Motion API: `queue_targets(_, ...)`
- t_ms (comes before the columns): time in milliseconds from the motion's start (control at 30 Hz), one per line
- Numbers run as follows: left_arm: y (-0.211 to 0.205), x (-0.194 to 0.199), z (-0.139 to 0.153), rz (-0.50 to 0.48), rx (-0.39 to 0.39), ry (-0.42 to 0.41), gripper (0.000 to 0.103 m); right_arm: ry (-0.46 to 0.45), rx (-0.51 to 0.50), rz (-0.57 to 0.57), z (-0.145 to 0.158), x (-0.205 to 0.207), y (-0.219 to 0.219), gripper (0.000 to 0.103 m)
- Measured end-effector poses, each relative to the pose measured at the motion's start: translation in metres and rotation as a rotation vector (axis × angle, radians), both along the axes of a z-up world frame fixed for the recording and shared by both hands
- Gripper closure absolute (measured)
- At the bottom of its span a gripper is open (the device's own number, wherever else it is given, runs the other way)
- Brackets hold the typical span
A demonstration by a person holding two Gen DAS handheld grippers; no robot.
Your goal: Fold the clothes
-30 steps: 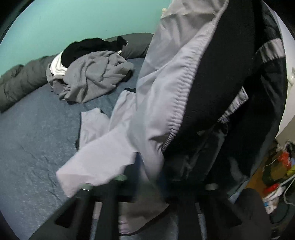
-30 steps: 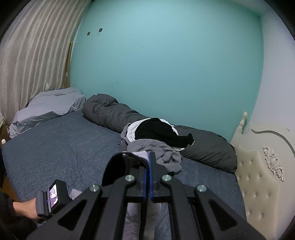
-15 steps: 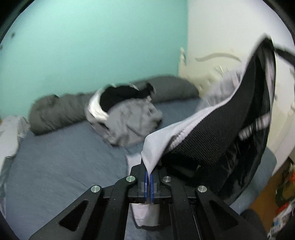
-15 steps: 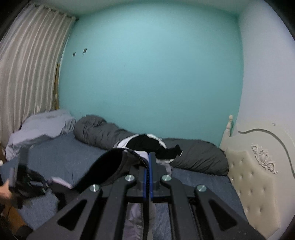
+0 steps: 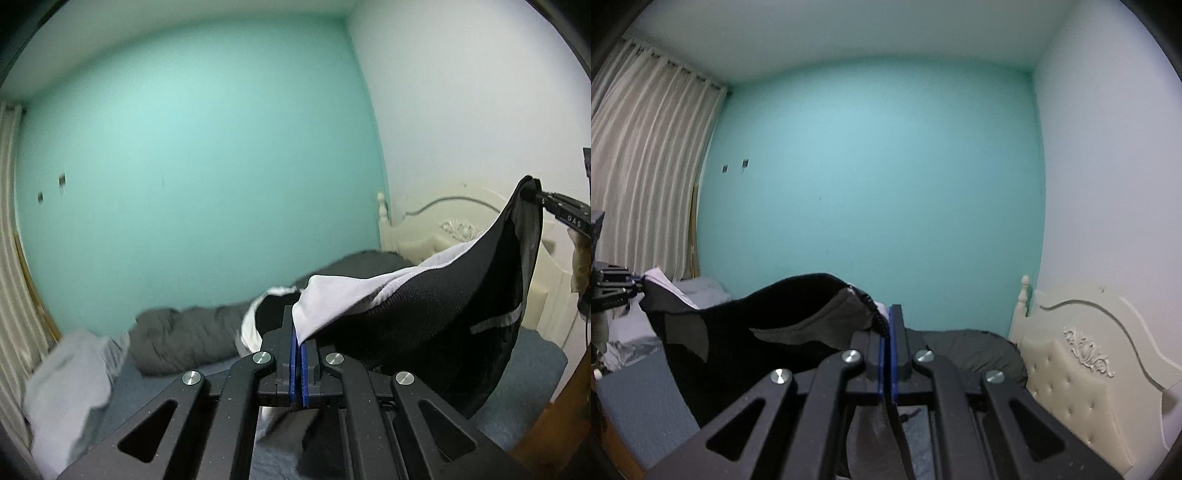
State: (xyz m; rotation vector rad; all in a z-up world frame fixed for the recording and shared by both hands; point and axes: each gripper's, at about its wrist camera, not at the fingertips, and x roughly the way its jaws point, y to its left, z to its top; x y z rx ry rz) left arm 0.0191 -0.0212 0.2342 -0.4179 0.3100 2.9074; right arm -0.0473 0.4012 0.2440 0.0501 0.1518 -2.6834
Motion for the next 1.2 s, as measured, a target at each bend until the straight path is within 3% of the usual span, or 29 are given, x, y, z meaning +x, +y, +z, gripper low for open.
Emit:
queue_targets(167,0.002,0.024,0.05,0.017,-0.019,0.05,0.102,0.029,-0.008,-0.006,0.032,0.019,0.007,0.101)
queue_targets(267,-0.001,0.018,0.048,0.036,-0.023,0.021,0.102,0.025,0.008,-0.006,0.038,0.025,0.007,0.101)
queue_targets(433,-0.015,-0.019,0.011,0.044,0.005,-0.071,0.102,-0.026,0.055,-0.006,0.022,0.012,-0.002,0.101)
queue_targets(700,-0.024,-0.105,-0.076,0.051,0.015,-0.208,0.102,-0.168,0.139,-0.036,-0.053,-0.065,-0.035,0.101)
queue_targets(1033,-0.031,-0.252,-0.219,0.097,0.053,-0.388,0.102,-0.368,0.239,-0.083,-0.191,-0.205,-0.088,0.101)
queue_targets(1200,-0.031,-0.322,-0.268,0.121,0.047,-0.449,0.102,-0.452,0.267,-0.102,-0.261,-0.276,-0.113,0.101)
